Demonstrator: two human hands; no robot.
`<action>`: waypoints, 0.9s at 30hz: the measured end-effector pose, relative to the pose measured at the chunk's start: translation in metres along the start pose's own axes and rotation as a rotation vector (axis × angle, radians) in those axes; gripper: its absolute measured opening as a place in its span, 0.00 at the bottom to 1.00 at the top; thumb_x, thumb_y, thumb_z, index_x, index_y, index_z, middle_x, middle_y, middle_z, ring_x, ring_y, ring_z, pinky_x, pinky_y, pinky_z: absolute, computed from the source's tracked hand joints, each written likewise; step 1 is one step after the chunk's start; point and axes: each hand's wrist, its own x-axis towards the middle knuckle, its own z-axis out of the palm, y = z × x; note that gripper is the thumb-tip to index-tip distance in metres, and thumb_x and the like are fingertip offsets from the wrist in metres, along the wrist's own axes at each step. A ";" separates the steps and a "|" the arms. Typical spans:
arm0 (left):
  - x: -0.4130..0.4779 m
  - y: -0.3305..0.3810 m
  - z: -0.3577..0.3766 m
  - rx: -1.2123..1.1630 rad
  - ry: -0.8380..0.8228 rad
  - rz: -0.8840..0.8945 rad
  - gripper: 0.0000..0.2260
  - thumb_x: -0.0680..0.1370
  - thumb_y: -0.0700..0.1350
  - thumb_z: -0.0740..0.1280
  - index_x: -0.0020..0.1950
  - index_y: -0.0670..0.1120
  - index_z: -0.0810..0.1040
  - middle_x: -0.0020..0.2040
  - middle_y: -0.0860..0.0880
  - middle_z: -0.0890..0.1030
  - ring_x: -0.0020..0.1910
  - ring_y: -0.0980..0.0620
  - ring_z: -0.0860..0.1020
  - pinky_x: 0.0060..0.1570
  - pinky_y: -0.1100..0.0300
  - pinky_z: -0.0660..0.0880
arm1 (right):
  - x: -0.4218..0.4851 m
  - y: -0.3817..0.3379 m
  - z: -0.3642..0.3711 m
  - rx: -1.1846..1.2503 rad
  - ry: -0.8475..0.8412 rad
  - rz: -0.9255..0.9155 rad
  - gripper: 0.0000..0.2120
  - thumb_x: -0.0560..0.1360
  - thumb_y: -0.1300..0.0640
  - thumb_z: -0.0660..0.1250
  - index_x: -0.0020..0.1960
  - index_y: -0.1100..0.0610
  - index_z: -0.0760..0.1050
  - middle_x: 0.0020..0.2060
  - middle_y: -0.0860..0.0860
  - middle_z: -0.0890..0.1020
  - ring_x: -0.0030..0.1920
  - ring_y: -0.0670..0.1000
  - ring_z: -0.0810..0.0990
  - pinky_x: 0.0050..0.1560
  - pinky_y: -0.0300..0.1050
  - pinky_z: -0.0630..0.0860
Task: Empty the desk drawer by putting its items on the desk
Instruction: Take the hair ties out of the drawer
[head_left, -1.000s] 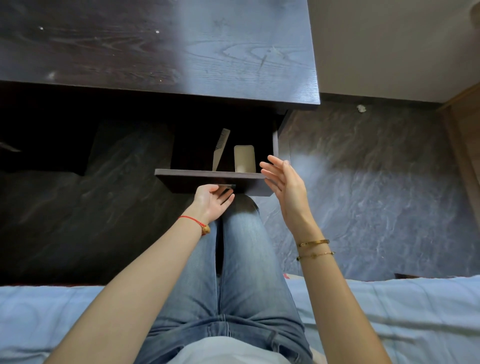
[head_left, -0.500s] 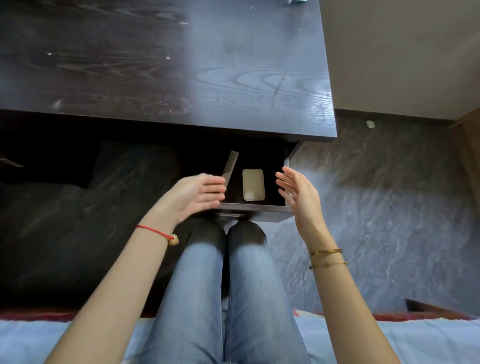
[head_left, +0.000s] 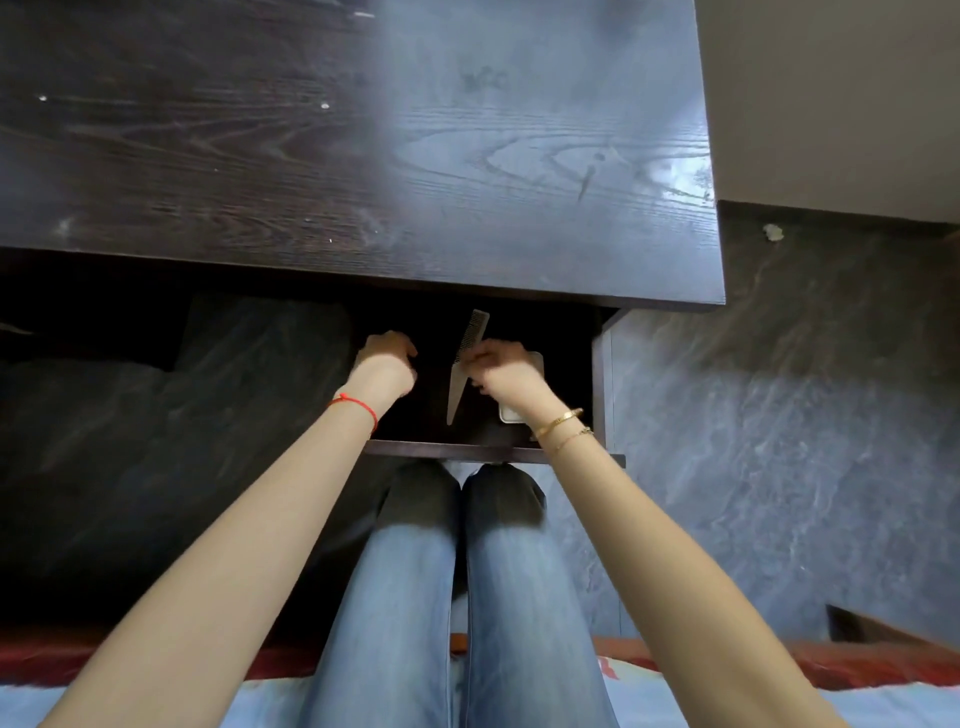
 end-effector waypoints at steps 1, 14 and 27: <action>-0.001 0.001 0.002 0.052 0.005 -0.001 0.22 0.76 0.36 0.66 0.70 0.47 0.76 0.70 0.40 0.74 0.67 0.39 0.76 0.64 0.52 0.75 | 0.006 -0.003 0.009 -0.071 -0.025 -0.013 0.14 0.75 0.59 0.67 0.60 0.60 0.80 0.58 0.57 0.83 0.51 0.52 0.80 0.56 0.46 0.77; 0.000 -0.006 0.028 0.250 0.002 -0.069 0.16 0.80 0.34 0.61 0.68 0.36 0.73 0.67 0.37 0.76 0.65 0.37 0.77 0.58 0.52 0.76 | 0.046 0.009 0.066 -0.617 -0.034 -0.102 0.12 0.75 0.61 0.65 0.57 0.63 0.80 0.50 0.60 0.84 0.51 0.61 0.84 0.45 0.48 0.78; 0.001 -0.011 0.025 0.066 -0.011 -0.046 0.18 0.81 0.38 0.60 0.72 0.40 0.72 0.68 0.38 0.76 0.65 0.38 0.77 0.58 0.53 0.76 | 0.050 0.006 0.075 -0.622 0.037 -0.007 0.14 0.79 0.56 0.62 0.58 0.62 0.79 0.54 0.60 0.83 0.55 0.61 0.82 0.50 0.50 0.78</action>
